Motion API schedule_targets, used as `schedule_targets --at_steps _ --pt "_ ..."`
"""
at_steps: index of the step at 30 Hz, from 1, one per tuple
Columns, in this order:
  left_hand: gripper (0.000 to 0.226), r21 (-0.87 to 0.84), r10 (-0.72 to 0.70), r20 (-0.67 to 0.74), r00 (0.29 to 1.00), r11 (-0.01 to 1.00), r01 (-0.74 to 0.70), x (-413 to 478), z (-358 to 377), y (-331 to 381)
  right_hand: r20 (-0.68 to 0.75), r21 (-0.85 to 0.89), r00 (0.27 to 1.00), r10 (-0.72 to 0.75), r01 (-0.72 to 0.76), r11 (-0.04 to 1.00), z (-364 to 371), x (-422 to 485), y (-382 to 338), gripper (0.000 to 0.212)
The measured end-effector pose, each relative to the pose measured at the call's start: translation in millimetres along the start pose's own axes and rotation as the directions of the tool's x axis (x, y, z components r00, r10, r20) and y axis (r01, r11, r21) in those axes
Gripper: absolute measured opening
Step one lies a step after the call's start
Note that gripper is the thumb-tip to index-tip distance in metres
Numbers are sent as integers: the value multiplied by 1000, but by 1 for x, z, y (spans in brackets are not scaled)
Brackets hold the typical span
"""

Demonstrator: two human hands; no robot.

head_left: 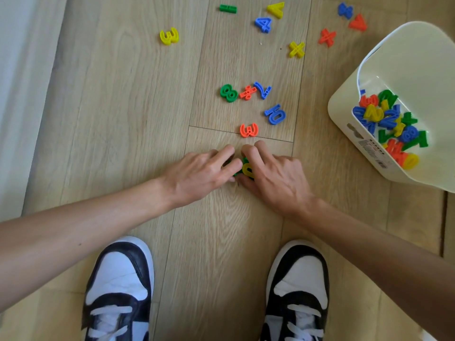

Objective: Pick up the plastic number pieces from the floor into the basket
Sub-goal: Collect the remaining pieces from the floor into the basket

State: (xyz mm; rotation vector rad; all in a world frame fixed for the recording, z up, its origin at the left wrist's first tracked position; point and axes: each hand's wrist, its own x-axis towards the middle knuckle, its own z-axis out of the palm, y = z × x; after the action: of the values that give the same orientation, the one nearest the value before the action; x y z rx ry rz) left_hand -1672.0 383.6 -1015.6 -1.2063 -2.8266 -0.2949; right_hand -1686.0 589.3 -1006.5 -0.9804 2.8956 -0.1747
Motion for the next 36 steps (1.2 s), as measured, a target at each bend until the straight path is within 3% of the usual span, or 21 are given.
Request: schedule_targets --at_steps 13,16,20,24,28,31,34,36 --pt "13 102 -107 110 988 990 96 1 -5 11 69 13 997 -38 37 999 -11 6 -3 30" --pt "21 99 -137 125 983 987 125 3 -10 13 73 18 996 -60 59 998 -12 8 -2 34" --pt "15 93 -189 148 971 980 177 6 -13 12 74 44 995 -68 65 997 -10 8 0 39" --pt "13 110 -227 173 958 971 210 7 -13 13 42 84 999 -2 -1 996 -8 3 3 35" --pt "20 117 -267 206 942 962 247 9 -14 15 -11 262 987 162 -154 953 -24 -5 7 37" --pt "29 105 -309 232 922 951 292 11 -15 15 -164 458 915 368 -260 850 -64 -10 18 30" --pt "26 109 -390 285 876 921 375 15 -14 15 -361 544 736 572 -332 771 -114 -16 60 18" --pt "21 65 -425 283 860 903 425 18 -16 13 -350 533 658 667 -446 719 -138 -22 101 19"
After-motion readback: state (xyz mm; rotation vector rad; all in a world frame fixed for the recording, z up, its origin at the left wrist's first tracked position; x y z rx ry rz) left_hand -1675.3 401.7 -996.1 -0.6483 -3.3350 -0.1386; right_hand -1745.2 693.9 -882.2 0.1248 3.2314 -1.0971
